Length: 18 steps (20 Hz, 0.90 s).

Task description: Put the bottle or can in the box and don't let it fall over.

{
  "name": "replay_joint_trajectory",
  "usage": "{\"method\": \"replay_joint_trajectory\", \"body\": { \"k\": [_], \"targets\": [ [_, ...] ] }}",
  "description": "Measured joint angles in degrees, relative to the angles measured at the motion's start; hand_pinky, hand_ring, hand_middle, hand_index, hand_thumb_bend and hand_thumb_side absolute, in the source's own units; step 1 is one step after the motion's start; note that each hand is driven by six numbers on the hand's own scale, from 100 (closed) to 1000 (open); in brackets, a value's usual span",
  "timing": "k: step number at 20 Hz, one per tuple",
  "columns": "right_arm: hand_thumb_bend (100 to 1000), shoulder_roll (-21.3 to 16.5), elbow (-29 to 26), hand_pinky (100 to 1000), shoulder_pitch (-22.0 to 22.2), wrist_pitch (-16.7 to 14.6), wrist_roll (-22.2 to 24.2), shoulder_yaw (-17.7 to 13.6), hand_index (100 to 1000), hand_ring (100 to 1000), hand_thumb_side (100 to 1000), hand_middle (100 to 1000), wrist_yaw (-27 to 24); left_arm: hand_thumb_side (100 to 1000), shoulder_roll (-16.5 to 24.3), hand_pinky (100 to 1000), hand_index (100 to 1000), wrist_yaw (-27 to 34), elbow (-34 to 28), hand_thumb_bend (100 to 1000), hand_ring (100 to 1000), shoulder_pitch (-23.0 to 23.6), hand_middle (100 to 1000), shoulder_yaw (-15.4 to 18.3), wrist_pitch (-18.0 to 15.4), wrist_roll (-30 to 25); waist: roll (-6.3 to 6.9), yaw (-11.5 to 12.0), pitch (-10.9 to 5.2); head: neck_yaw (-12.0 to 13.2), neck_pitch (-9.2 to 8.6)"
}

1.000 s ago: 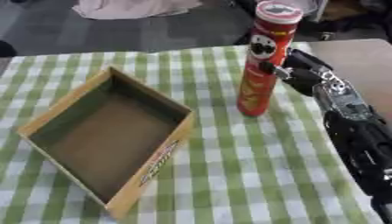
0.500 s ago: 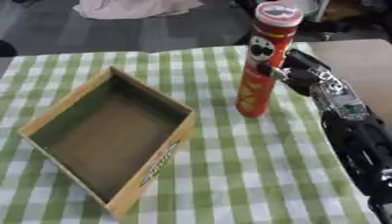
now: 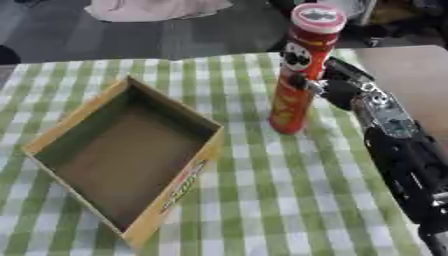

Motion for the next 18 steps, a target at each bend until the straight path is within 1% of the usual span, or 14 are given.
{"method": "replay_joint_trajectory", "body": {
  "k": [9,12,18],
  "targets": [
    [485,0.60,0.00,784,-0.16,0.37,-0.72,0.00,997,1000,342,1000,0.00,692,-0.01,1000,767,0.02,0.01,100,618,-0.03,848,0.00,0.03,-0.03,-0.01,0.05,0.00,-0.02,0.00],
    [491,0.75,-0.01,755,-0.17,0.37,-0.72,0.01,983,1000,322,1000,-0.38,691,-0.02,1000,766,0.02,0.01,100,617,-0.04,848,0.00,0.05,-0.05,-0.06,0.06,0.00,-0.02,0.00],
    [503,0.77,-0.43,690,-0.17,0.46,-0.64,0.31,947,1000,251,1000,-1.85,690,-0.02,1000,765,0.02,0.01,100,616,-0.14,846,0.01,0.09,-0.08,-0.31,0.06,0.00,0.16,0.00]
  ]
}}
